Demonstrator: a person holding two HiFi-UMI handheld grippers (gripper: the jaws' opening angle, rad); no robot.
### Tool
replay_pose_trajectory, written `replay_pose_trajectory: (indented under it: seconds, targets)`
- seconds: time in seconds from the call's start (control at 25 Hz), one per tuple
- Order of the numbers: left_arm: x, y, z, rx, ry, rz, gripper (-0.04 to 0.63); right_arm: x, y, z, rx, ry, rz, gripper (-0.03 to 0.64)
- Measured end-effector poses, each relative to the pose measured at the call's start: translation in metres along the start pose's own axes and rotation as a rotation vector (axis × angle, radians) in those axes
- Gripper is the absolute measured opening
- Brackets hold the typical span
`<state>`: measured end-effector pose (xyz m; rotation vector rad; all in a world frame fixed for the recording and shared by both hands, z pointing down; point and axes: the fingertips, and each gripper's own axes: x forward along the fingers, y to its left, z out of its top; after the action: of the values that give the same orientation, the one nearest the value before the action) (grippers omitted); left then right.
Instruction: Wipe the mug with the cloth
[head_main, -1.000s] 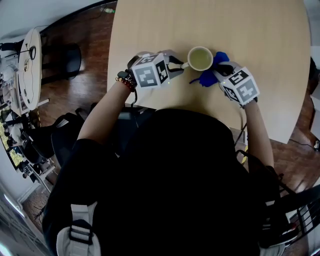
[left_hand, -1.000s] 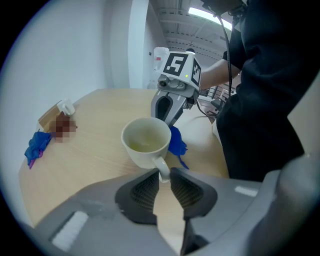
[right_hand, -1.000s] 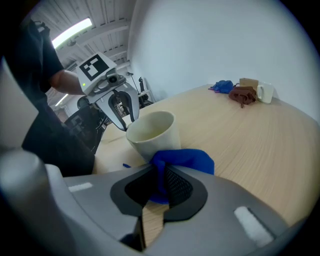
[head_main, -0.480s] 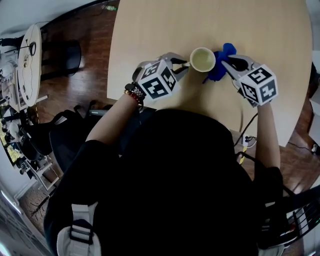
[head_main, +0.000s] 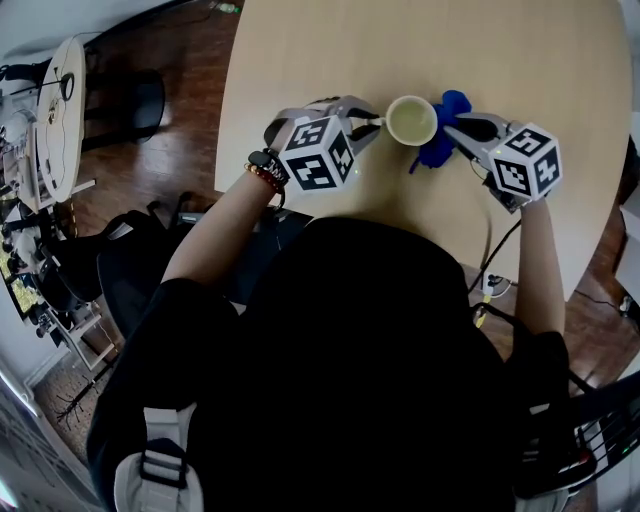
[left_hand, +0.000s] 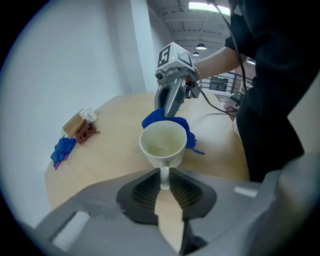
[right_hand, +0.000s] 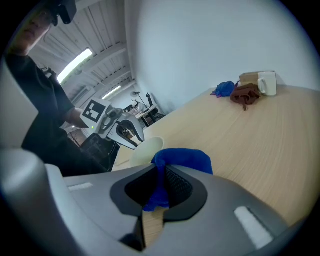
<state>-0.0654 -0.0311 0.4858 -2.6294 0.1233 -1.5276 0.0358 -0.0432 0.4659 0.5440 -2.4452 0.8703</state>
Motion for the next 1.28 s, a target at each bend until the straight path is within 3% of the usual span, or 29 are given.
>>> replay_pose_trajectory:
  seconds: [0.2,0.36,0.48,0.68,0.96,1.28]
  targets:
    - [0.000,0.008,0.004,0.106,0.020,-0.009,0.063,0.008,-0.004,-0.014,-0.012,0.067,0.003,0.038]
    - [0.001,0.018,0.007,0.242,0.027,0.050,0.064,0.018,-0.005,-0.029,-0.066,0.174,-0.026,0.038]
    - [0.004,0.027,0.004,0.278,0.032,0.073,0.066,0.025,-0.003,-0.035,-0.091,0.213,-0.035,0.038]
    - [0.010,0.029,0.007,0.331,0.017,0.062,0.060,0.016,-0.001,-0.029,-0.045,0.138,-0.013,0.038]
    - [0.011,0.032,0.014,0.416,-0.001,0.052,0.058,-0.012,-0.017,0.021,-0.033,-0.003,0.001,0.038]
    - [0.019,0.020,0.026,0.570,-0.041,-0.025,0.057,-0.021,-0.001,0.012,-0.069,0.018,0.136,0.038]
